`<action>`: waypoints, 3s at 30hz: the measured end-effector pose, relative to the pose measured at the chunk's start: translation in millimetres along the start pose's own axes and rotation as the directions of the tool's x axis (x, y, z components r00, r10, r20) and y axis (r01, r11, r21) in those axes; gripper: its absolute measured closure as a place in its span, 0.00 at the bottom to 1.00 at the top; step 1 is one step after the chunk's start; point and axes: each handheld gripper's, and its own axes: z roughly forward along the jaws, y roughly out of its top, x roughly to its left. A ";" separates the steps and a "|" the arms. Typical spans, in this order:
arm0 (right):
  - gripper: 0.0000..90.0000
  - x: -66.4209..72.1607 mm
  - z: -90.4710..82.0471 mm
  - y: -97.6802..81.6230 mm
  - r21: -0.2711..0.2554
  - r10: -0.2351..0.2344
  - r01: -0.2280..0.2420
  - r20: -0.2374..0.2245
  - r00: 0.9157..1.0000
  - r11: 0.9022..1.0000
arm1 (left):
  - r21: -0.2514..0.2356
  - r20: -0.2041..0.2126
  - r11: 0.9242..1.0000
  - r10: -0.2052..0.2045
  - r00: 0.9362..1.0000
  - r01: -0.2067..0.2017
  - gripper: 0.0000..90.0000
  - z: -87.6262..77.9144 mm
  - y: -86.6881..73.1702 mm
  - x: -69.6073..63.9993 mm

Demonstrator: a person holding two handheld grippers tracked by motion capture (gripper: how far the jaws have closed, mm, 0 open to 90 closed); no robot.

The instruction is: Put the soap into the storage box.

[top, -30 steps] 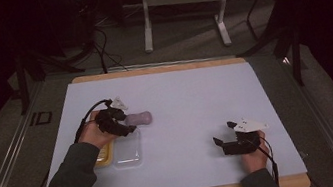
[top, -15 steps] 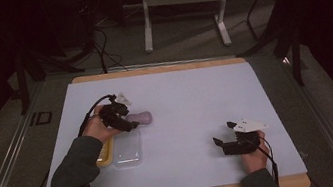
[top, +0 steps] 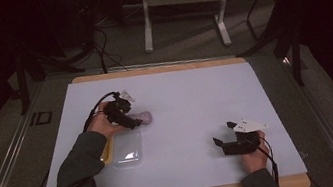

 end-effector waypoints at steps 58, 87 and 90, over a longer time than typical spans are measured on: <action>0.18 0.2 0.8 0.4 0.010 -0.008 0.008 -0.011 1.000 1.000 | 0.247 -0.002 0.968 -0.051 0.999 0.050 0.52 43.8 20.4 9.8; 0.18 0.7 2.2 0.9 0.022 -0.018 0.018 -0.015 1.000 1.000 | 0.438 0.009 0.898 -0.040 0.999 0.032 0.53 54.6 46.1 9.2; 0.18 0.7 2.2 0.9 0.023 -0.016 0.017 -0.016 1.000 1.000 | 0.457 0.001 0.888 -0.051 0.999 0.045 0.54 56.0 48.8 8.1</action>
